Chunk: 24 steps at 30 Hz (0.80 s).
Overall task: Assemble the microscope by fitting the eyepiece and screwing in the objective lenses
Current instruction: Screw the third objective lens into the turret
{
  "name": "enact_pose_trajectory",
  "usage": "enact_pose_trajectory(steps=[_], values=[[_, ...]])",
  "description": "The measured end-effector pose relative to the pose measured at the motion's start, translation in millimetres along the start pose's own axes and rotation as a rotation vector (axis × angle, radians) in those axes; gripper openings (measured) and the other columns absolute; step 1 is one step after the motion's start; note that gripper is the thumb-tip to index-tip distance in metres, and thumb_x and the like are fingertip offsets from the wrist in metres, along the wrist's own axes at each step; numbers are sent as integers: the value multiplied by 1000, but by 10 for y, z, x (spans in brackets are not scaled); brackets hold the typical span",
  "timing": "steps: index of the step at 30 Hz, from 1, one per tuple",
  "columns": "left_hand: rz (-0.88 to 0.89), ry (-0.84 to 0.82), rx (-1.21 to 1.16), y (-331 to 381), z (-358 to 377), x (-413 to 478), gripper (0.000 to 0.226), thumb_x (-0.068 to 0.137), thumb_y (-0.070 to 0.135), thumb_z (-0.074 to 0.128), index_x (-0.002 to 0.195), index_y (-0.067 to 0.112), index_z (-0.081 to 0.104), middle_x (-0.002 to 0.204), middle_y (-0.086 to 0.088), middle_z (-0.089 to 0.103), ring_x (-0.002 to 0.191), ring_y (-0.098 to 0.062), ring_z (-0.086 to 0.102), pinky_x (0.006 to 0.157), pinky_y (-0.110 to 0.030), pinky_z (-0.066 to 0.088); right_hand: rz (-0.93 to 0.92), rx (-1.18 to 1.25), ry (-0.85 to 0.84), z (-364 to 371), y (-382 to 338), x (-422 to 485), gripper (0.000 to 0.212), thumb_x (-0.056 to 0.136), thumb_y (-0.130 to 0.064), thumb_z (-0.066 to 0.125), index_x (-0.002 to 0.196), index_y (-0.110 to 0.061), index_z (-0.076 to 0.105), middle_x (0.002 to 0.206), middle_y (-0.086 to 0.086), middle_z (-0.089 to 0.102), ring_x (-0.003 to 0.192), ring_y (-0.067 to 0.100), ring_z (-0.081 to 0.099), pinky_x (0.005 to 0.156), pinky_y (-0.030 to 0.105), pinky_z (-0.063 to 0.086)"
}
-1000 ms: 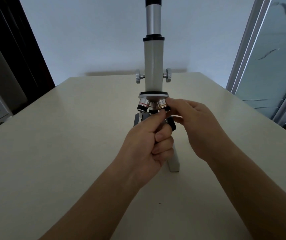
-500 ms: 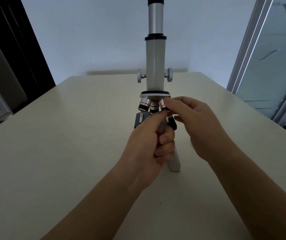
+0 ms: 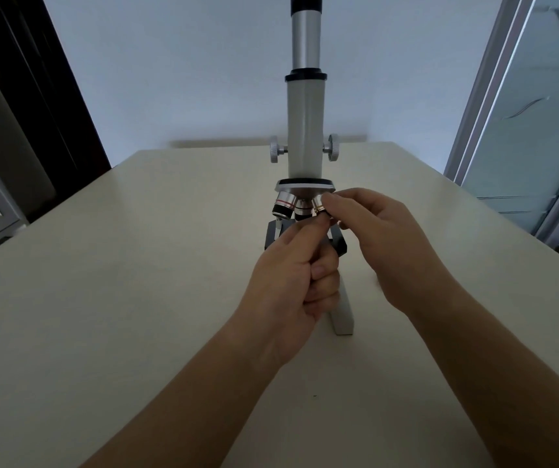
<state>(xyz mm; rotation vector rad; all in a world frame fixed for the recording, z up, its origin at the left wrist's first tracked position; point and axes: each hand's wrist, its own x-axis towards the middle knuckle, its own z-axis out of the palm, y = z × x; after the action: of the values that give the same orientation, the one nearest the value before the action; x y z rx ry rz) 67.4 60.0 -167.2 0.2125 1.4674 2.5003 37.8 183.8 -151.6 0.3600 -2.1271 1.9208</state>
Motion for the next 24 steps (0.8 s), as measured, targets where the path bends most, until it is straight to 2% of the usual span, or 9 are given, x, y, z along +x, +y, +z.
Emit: enact_pose_trajectory(steps=[6,9,11,14,17,20,24], values=[[-6,4,-4,-1,-10,12,21,100,33,52,85,20,50,50,5,29,36,-7,19,34,-18,19,5,-64,18,-21,19,16,20,84,-41,71,91,-23,76,88,-2,78,78,6,69,61,7,49],[-28,5,-46,5,-4,11,18,100,33,51,87,20,51,49,5,29,35,-7,19,35,-19,16,-14,-40,12,-18,-10,5,15,89,-33,68,79,-26,78,74,-14,76,64,-9,63,56,3,44],[-38,1,-74,6,3,9,16,100,34,49,92,20,53,48,5,30,34,-7,20,36,-20,14,-31,-34,19,-17,-16,-1,22,90,-28,66,71,-29,76,65,-20,71,61,-13,59,55,2,41],[-37,2,-76,4,5,8,17,101,32,48,92,19,55,48,5,30,34,-6,20,35,-19,15,-29,-37,44,-9,-16,1,29,91,-26,64,65,-31,74,62,-24,68,60,-14,58,55,1,40],[-39,5,-80,3,4,13,20,101,32,49,93,20,62,49,5,29,34,-6,20,34,-18,16,-20,-48,60,-11,-14,9,28,92,-26,62,67,-31,73,64,-26,67,63,-14,57,55,0,39],[-21,-1,-54,2,-4,20,15,101,33,50,102,18,53,49,5,29,35,-6,20,34,-18,17,-26,-25,36,5,-21,-12,28,95,-29,61,70,-26,73,59,-25,64,58,-13,57,51,0,39],[-16,-4,-11,-6,-26,16,29,101,35,52,78,17,54,50,4,31,36,-7,21,34,-19,19,-22,-10,-18,33,-15,-20,19,93,-33,65,81,-20,74,66,-18,70,61,-7,62,55,5,45]])
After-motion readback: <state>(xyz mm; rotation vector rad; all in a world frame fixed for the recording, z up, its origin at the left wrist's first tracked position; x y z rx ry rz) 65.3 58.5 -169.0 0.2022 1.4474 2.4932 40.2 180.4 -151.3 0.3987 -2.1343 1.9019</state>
